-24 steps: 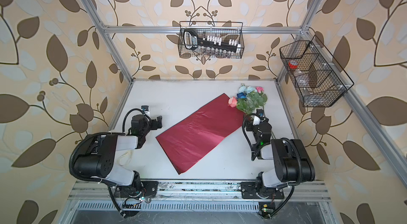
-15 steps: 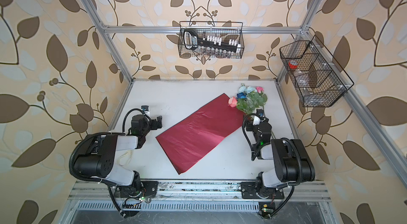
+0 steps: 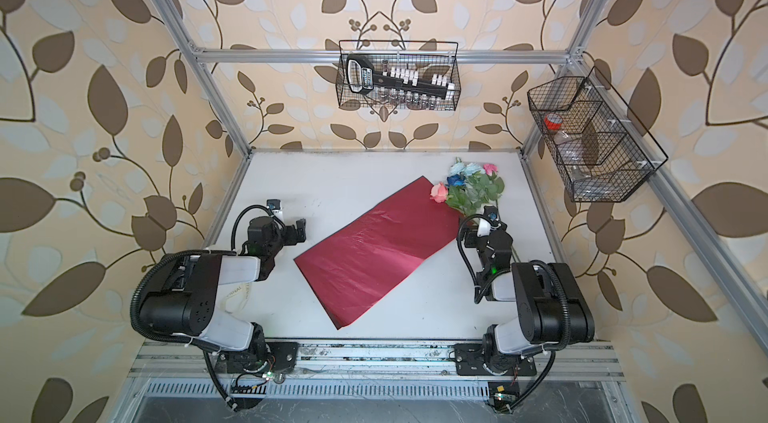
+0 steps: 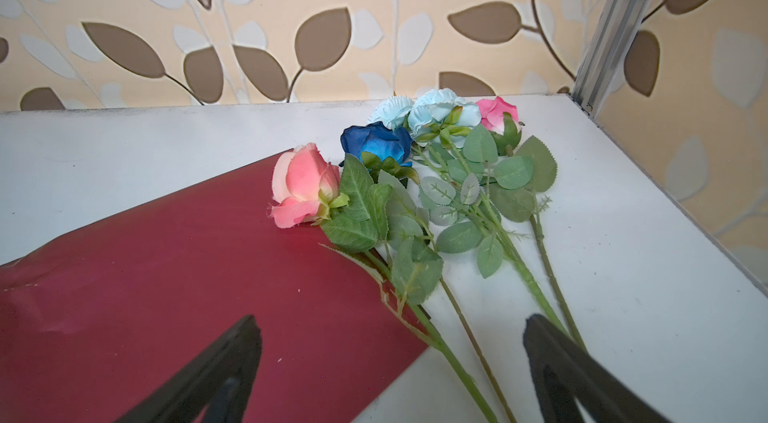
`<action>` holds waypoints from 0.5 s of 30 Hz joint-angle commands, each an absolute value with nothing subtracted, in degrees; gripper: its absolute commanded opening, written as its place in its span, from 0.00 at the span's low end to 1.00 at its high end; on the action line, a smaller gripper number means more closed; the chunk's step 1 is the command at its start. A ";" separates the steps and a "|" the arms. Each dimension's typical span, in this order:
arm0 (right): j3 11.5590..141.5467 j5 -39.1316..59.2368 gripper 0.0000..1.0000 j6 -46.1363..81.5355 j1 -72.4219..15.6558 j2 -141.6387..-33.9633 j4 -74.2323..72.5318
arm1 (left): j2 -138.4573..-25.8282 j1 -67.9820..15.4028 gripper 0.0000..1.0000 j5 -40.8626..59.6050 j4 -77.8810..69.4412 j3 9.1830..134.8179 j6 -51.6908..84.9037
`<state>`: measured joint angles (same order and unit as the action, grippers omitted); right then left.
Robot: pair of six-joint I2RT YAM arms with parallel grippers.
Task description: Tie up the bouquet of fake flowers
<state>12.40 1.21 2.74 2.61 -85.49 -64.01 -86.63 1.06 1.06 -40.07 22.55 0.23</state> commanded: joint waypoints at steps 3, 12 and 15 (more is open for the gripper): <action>13.62 0.63 1.00 3.17 2.37 -85.78 -64.21 | -85.89 0.49 0.99 0.65 -40.69 23.03 0.40; 13.73 0.52 1.00 3.15 2.37 -84.47 -63.22 | -83.52 0.59 0.99 1.12 -39.33 22.87 0.83; 12.73 -2.28 1.00 4.35 2.37 -81.84 -62.81 | -79.90 0.54 0.99 1.75 -36.14 23.22 0.43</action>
